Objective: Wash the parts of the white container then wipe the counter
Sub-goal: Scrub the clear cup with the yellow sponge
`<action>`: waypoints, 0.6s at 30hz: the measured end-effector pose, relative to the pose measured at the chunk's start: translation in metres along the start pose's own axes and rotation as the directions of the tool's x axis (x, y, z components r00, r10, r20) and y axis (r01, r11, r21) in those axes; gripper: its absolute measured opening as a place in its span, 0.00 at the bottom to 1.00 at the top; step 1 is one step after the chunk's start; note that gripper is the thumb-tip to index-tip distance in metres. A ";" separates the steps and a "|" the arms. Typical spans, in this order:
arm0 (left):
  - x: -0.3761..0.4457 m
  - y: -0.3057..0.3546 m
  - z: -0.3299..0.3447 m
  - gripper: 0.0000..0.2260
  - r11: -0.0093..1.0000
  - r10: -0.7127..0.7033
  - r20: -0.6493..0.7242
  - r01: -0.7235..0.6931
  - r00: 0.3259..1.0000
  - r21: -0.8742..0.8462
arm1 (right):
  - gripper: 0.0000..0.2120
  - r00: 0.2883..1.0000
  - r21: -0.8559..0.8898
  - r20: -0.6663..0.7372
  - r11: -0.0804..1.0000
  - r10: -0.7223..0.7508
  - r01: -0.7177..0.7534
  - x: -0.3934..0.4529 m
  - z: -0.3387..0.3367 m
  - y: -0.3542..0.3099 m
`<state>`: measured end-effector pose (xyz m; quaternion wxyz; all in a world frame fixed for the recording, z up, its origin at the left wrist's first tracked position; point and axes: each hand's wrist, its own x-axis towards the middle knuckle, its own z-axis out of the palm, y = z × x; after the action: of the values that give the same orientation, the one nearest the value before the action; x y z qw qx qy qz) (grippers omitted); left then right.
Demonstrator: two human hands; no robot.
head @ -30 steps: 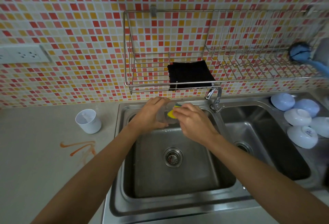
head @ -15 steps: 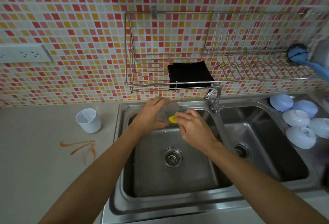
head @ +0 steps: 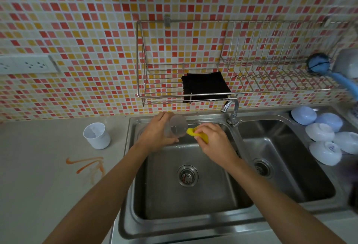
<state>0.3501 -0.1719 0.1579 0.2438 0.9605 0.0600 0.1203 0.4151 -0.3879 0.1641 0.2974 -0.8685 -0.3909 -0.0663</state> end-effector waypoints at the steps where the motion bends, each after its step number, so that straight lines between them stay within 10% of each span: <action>1: -0.001 -0.001 -0.001 0.38 1.000 -0.005 -0.005 0.005 1.000 -0.008 | 0.07 1.000 0.007 0.013 1.000 0.016 -0.016 0.001 0.000 -0.002; 18: -0.038 -0.009 0.009 0.38 0.995 0.024 -0.175 -0.007 0.984 0.095 | 0.09 0.975 0.076 -0.066 0.976 0.210 -0.205 -0.013 0.016 -0.018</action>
<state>0.3149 -0.1744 0.1384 0.1910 0.9570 0.0793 0.2035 0.3911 -0.3780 0.1547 0.3467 -0.8909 -0.2887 -0.0531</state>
